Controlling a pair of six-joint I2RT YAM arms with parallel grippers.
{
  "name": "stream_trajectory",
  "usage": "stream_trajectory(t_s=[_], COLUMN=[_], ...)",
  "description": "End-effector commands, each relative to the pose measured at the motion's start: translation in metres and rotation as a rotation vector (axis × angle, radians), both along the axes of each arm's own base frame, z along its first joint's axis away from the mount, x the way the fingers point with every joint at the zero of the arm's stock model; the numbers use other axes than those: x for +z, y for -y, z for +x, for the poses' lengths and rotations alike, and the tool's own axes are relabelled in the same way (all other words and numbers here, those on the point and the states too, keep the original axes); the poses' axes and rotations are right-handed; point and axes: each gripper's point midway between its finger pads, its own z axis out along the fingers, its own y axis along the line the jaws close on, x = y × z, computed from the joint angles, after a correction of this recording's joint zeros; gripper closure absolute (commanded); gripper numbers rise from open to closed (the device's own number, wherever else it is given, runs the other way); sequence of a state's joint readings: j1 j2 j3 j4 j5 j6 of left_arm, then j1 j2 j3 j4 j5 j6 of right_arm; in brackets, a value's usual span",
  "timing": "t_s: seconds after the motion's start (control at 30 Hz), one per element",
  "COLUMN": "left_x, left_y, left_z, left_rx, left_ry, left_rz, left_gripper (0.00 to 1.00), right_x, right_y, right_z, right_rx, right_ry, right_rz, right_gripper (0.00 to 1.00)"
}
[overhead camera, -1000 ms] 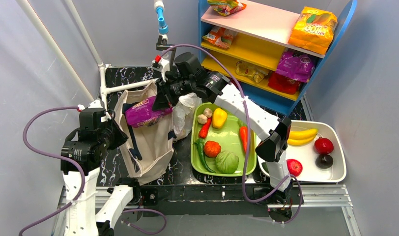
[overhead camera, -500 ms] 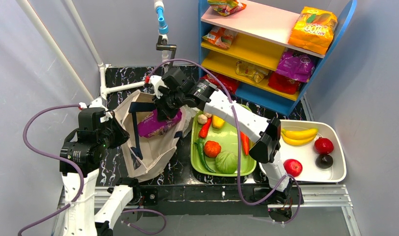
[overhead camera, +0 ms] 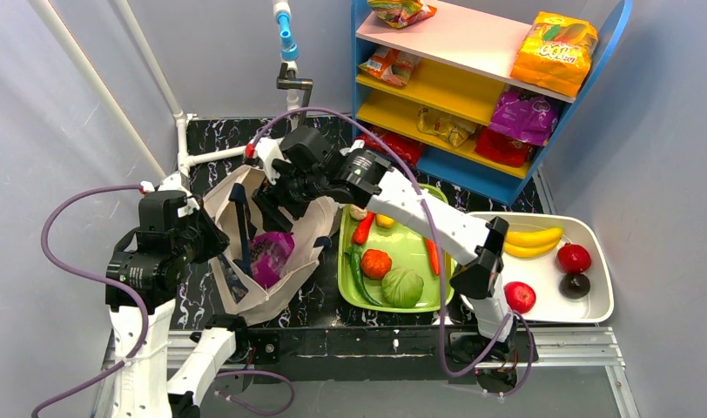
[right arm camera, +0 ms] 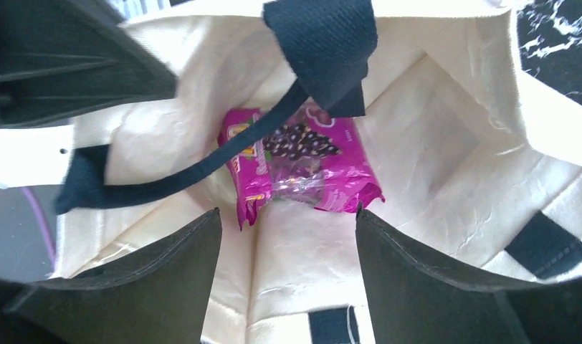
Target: Place the food into the grocery bag and tie it
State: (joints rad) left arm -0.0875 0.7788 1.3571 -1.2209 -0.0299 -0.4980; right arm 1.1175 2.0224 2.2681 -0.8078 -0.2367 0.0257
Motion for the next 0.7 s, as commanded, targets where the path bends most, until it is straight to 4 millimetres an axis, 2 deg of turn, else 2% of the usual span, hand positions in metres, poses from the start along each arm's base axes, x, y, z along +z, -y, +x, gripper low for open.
stream_trajectory(t_s=[0.0,0.13,0.23,0.4,0.53,0.67], left_x=[0.012,0.01,0.008,0.005,0.003,0.002], left_y=[0.006,0.006,0.006,0.011,0.012,0.013], left_z=[-0.004,-0.004,-0.004,-0.008,-0.009,-0.009], left_rx=[-0.021,-0.015,-0.013,-0.033,-0.036,-0.041], left_ry=[0.038,0.032,0.03,0.021,0.019,0.022], left_rz=[-0.028,-0.034,-0.036,-0.056,-0.06,-0.064], left_gripper=[1.0,1.0,1.0,1.0,1.0,1.0], right_x=[0.077,0.106,0.123,0.157,0.19,0.207], right_y=[0.023,0.039,0.052,0.087,0.12,0.157], right_z=[-0.009,-0.008,0.0,0.035,0.058,0.088], right_rx=[-0.031,-0.082,-0.151,-0.366,-0.495,-0.649], right_ry=[0.085,0.119,0.172,0.302,0.381,0.446], right_rz=[0.155,0.21,0.234,0.257,0.286,0.286], right_gripper=[0.24,0.24,0.23,0.12,0.07,0.06])
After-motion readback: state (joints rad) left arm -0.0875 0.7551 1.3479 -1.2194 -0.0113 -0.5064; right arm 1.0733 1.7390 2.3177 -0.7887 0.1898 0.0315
